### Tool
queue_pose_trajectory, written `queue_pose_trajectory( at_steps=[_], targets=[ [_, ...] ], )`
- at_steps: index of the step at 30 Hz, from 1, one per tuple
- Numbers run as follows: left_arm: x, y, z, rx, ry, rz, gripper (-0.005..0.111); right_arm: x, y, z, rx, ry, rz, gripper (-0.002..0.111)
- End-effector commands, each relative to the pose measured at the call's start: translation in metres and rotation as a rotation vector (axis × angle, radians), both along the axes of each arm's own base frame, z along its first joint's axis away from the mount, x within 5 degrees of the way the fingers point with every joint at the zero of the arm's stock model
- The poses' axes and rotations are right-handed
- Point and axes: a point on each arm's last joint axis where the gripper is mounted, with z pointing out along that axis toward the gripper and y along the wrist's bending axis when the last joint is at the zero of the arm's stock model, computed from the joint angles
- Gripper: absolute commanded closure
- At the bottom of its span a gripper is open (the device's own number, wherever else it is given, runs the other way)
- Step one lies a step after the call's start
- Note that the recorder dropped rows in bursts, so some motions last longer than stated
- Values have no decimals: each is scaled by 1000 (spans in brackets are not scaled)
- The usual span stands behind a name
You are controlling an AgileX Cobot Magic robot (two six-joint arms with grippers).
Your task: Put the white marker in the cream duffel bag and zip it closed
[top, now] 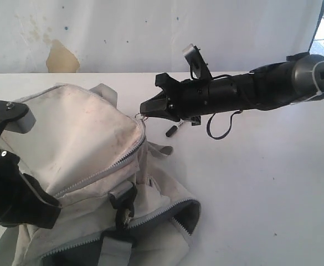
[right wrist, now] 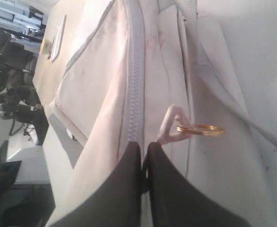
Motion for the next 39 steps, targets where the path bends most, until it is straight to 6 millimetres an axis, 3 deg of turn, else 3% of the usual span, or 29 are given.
queue_pose_trajectory(
  at_steps=[1, 7, 16, 19, 24, 27, 32, 39],
  targets=[
    [-5, 2, -2, 27, 23, -32, 107, 16, -10, 4, -44, -104, -150, 108],
    [-5, 2, -3, 42, 20, -62, 107, 22, -11, 7, -42, -105, -208, 108],
    [0, -1, 4, -19, -66, -48, 106, 33, 0, 44, 79, -143, -170, 108],
    [2, -2, 5, -24, -101, -62, 92, 31, 3, 51, 57, -159, -89, 108],
    [10, -7, 12, -100, -196, -27, 47, 29, 3, 49, -2, -157, -46, 108],
    [16, -10, 18, -179, -254, 23, 32, 29, 3, 48, -11, -154, -41, 108],
    [25, -16, 22, -275, -311, 83, 23, 22, 13, 49, 3, -132, -4, 108],
    [50, -36, 5, -313, -242, 165, 23, 14, 26, 47, -12, -139, 41, 108]
  ],
)
